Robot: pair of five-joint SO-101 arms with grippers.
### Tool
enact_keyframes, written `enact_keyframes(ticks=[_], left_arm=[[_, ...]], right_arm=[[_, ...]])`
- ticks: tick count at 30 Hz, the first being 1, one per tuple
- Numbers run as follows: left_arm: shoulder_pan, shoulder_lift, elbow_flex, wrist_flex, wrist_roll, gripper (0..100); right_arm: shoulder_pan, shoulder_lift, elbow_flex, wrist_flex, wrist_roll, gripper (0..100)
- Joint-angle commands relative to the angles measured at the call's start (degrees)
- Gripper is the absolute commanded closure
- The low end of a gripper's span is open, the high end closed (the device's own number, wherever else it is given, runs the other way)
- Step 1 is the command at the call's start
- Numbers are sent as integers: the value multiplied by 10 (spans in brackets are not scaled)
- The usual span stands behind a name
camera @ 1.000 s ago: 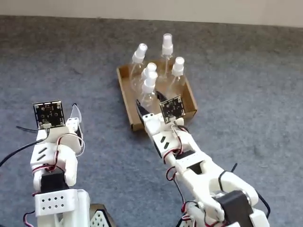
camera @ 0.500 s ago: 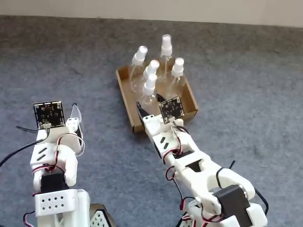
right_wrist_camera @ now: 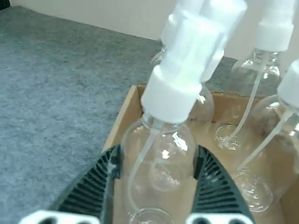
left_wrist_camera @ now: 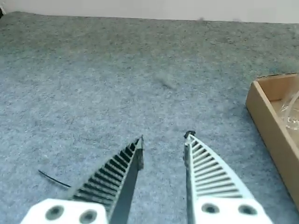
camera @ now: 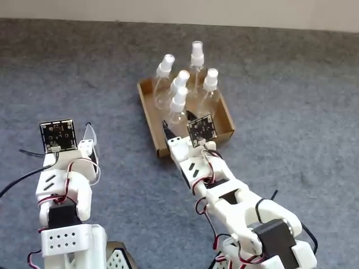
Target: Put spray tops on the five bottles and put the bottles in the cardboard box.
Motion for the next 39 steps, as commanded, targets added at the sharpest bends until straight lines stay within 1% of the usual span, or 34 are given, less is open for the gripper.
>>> enact_keyframes(ticks=[1, 5, 9, 11, 29, 39], left_arm=[[8, -8, -1, -15, 6, 864], [8, -8, 0, -15, 6, 864], [8, -8, 0, -15, 6, 864], [8, -8, 0, -15, 6, 864], [8, -7, 0, -15, 6, 864], [8, -7, 0, -15, 6, 864]], right_arm=[[6, 2, -7, -2, 5, 878], [6, 1, -7, 0, 5, 868], [5, 1, -6, 0, 5, 785], [5, 1, -6, 0, 5, 762], [6, -17, -8, 5, 5, 762], [-1, -227, -11, 217, 5, 762]])
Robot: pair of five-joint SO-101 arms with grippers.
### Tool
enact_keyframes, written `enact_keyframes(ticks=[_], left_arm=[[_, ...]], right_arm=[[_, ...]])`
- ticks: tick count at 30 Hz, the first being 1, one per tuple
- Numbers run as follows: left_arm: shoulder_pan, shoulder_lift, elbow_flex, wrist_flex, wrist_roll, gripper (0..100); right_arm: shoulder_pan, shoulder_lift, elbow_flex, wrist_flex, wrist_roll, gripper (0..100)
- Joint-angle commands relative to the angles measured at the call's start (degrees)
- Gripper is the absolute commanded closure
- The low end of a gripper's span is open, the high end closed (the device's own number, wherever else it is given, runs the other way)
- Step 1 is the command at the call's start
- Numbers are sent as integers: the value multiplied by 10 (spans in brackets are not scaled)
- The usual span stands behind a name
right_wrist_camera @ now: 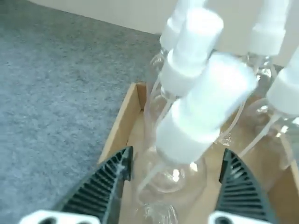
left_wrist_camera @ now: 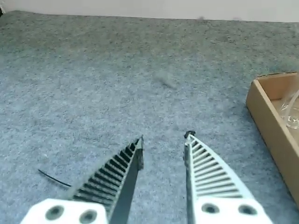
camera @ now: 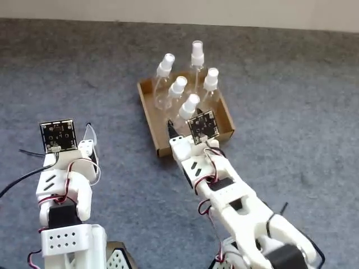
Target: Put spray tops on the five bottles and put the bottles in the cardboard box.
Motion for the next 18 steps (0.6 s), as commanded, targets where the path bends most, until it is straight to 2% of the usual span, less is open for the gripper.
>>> enact_keyframes(ticks=[1, 8, 18], left_arm=[[8, -7, -2, -15, 6, 864], [8, -7, -2, -15, 6, 864], [8, -7, -2, -14, 6, 864]], right_arm=[[-1, -82, -19, 63, 4, 762], [0, -170, -84, 243, 4, 762], [1, -279, -96, 391, 4, 762]])
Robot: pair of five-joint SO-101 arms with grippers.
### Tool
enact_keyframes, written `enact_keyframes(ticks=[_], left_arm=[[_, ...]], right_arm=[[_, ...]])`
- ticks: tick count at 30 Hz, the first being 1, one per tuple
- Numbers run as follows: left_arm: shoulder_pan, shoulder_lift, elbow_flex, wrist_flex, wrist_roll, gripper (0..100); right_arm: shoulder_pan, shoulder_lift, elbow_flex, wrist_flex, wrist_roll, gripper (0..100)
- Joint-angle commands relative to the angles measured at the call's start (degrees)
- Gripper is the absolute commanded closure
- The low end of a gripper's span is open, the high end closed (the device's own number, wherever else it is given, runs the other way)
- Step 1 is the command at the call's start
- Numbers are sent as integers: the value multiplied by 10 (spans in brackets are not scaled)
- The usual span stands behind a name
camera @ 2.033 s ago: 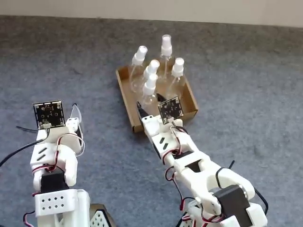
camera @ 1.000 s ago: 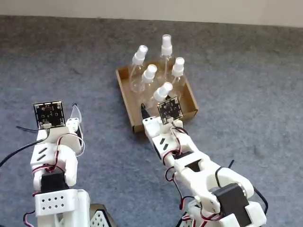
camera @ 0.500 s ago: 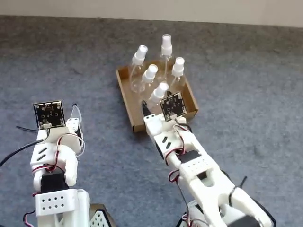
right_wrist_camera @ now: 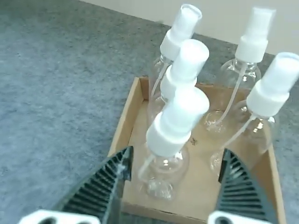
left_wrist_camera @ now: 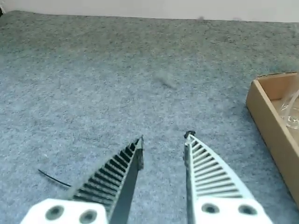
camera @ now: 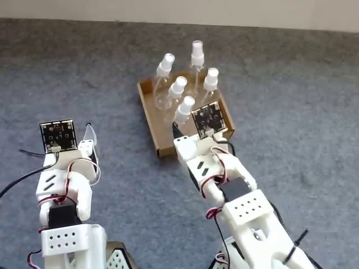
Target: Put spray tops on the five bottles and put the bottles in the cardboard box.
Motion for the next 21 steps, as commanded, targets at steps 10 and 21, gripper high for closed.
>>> enact_keyframes(ticks=[10, 21], left_arm=[[4, -10, 5, -16, 5, 864], [-33, -56, 7, -11, 4, 864]], right_arm=[[2, -235, 36, 182, 4, 764], [2, -517, 234, 326, 65, 998]])
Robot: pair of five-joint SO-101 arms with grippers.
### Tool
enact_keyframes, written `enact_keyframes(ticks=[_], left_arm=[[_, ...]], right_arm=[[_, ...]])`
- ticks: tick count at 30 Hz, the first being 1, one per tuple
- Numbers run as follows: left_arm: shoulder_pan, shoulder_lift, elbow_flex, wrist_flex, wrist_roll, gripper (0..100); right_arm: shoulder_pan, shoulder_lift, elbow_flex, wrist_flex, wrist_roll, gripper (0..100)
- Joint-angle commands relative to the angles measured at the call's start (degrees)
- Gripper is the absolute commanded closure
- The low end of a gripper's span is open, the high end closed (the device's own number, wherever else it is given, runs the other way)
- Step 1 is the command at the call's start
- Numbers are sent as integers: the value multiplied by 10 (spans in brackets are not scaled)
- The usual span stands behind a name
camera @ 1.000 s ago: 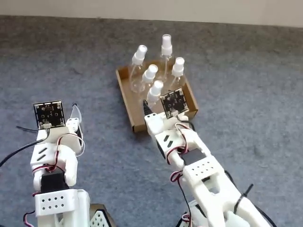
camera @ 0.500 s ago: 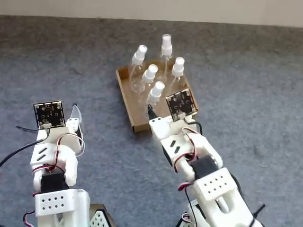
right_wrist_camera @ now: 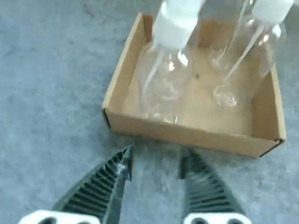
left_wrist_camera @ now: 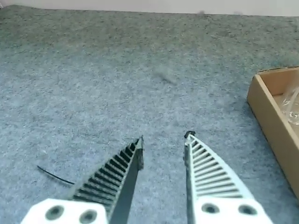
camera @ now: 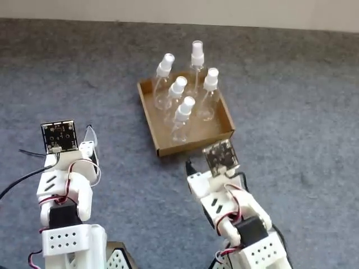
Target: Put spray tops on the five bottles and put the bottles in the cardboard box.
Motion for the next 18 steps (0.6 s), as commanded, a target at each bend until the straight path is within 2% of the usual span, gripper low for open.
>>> enact_keyframes(ticks=[1, 6, 13, 15, 18], left_arm=[[-41, -74, 0, -8, 4, 864], [-71, -225, 22, 90, -18, 860], [-72, -185, 90, 100, -179, 860], [-71, -180, 135, 102, -209, 860], [-74, -181, 131, 134, -222, 862]], right_arm=[[1, -98, 29, 56, 61, 994], [28, -84, 56, 102, 79, 991], [204, -94, 109, 101, 79, 991], [242, -91, 136, 108, 79, 991], [298, -92, 151, 115, 83, 991]])
